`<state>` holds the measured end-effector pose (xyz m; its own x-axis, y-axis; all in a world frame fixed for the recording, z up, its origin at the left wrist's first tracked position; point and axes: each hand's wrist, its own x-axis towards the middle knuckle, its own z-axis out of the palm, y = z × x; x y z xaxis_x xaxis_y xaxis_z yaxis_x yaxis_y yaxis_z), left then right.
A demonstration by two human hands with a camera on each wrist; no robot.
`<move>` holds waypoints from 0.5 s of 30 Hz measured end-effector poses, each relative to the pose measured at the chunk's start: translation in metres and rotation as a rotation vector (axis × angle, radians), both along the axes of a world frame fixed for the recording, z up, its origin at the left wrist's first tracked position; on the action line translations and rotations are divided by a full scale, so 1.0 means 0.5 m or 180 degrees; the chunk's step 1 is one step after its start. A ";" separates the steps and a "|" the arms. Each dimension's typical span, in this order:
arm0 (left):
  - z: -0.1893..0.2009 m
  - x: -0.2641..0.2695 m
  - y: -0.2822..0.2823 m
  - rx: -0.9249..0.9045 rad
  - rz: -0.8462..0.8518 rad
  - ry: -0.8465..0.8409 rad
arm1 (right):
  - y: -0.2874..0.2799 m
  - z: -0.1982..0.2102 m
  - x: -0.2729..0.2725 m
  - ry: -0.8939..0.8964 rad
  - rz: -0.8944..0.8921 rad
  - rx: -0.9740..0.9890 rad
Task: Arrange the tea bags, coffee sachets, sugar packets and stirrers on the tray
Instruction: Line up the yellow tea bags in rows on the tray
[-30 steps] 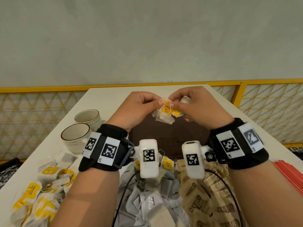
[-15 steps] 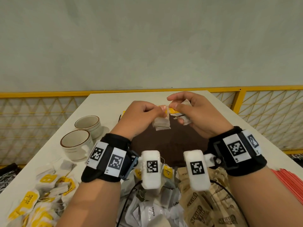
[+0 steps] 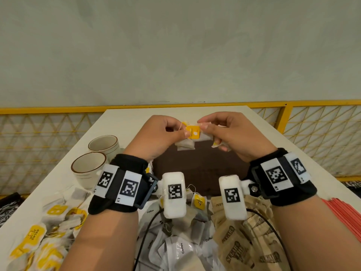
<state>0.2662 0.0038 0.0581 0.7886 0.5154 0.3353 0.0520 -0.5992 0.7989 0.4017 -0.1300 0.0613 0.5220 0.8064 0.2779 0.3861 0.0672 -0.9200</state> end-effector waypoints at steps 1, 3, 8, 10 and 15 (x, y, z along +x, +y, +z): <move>0.001 -0.003 0.000 0.0115 -0.0022 0.0082 | -0.004 0.003 -0.002 -0.0185 -0.0009 -0.0005; 0.004 -0.005 -0.003 0.0354 -0.0073 0.0274 | -0.010 0.009 -0.010 -0.0596 0.0049 -0.0134; 0.008 -0.007 -0.005 0.0467 -0.0105 0.0383 | -0.009 0.008 -0.010 -0.1322 -0.0054 -0.0415; 0.003 -0.008 0.000 0.0391 -0.0041 0.0312 | -0.012 0.009 -0.001 -0.1157 -0.0242 -0.0391; -0.005 0.002 0.008 0.0103 0.0149 -0.0169 | -0.022 0.021 0.009 -0.0299 -0.0101 -0.0173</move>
